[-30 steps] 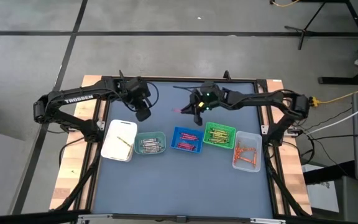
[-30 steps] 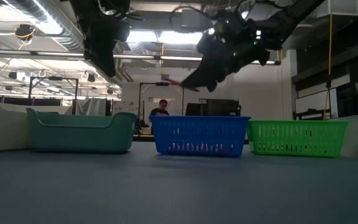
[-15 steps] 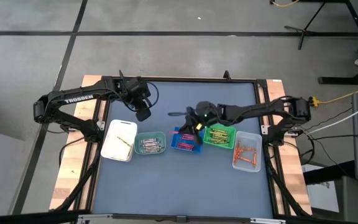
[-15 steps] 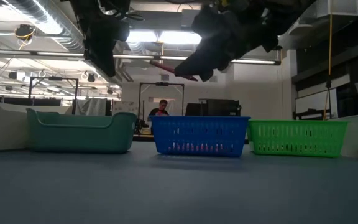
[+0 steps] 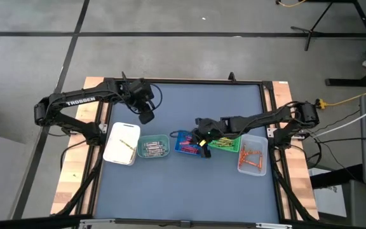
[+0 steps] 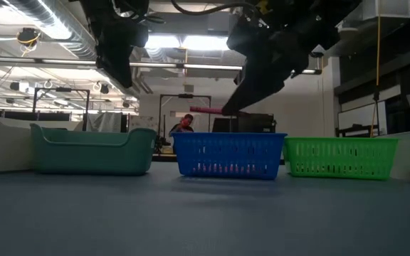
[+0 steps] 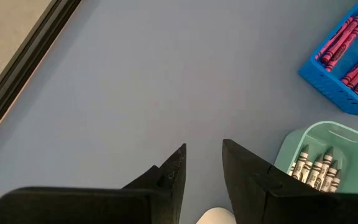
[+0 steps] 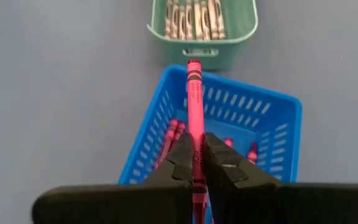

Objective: Sort crayons
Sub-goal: Put the red crayon into the blue bin, then return to Home Position

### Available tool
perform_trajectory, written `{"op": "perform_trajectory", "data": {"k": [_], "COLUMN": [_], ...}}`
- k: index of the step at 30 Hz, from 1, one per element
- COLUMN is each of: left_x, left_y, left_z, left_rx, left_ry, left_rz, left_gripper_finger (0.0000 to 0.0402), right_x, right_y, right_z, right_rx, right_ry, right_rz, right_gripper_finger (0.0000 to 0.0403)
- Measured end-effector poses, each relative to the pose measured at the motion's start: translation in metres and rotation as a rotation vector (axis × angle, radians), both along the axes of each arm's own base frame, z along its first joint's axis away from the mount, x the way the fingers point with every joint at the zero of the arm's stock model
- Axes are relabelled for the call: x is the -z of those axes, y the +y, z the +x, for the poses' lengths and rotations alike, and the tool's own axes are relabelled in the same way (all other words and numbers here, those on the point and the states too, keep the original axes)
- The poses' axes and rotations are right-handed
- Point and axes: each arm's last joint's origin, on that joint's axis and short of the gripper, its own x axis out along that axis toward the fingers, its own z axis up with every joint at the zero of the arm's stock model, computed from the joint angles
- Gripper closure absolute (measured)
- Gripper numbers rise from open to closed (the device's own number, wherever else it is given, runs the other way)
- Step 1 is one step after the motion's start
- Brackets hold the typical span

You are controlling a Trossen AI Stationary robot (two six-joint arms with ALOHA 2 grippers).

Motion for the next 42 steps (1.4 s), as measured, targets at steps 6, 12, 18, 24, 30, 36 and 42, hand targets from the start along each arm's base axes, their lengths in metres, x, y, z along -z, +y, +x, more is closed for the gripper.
{"op": "perform_trajectory", "data": {"k": [6, 12, 18, 24, 30, 36, 42], "left_x": [0.0, 0.0, 0.001, 0.001, 0.001, 0.0, -0.007], "left_y": [0.0, 0.0, -0.001, -0.001, 0.0, -0.002, -0.006], "left_z": [0.0, 0.0, -0.001, -0.001, -0.001, 0.0, 0.015], "left_rx": [0.001, 0.001, 0.001, 0.001, -0.002, 0.003, 0.041], "left_ry": [0.0, 0.0, 0.014, 0.016, 0.017, 0.01, -0.132], "left_rz": [0.0, 0.0, -0.005, -0.006, -0.002, 0.012, 0.058], "left_gripper_finger": [0.0313, 0.0313, 0.0313, 0.0313, 0.0313, 0.0313, 0.0332], "right_x": [0.001, 0.001, 0.001, 0.001, 0.001, 0.0, -0.012], "right_y": [0.0, 0.0, 0.0, 0.0, 0.0, 0.0, 0.0], "right_z": [-0.001, -0.001, -0.001, -0.001, -0.001, -0.001, -0.005], "right_rx": [0.057, 0.058, 0.058, 0.058, 0.058, 0.057, 0.059], "right_ry": [0.011, 0.012, 0.012, 0.012, 0.012, 0.012, -0.029], "right_rz": [-0.072, -0.072, -0.072, -0.072, -0.072, -0.072, -0.069], "right_gripper_finger": [0.0388, 0.0388, 0.0388, 0.0355, 0.0277, 0.0262, 0.029]}}
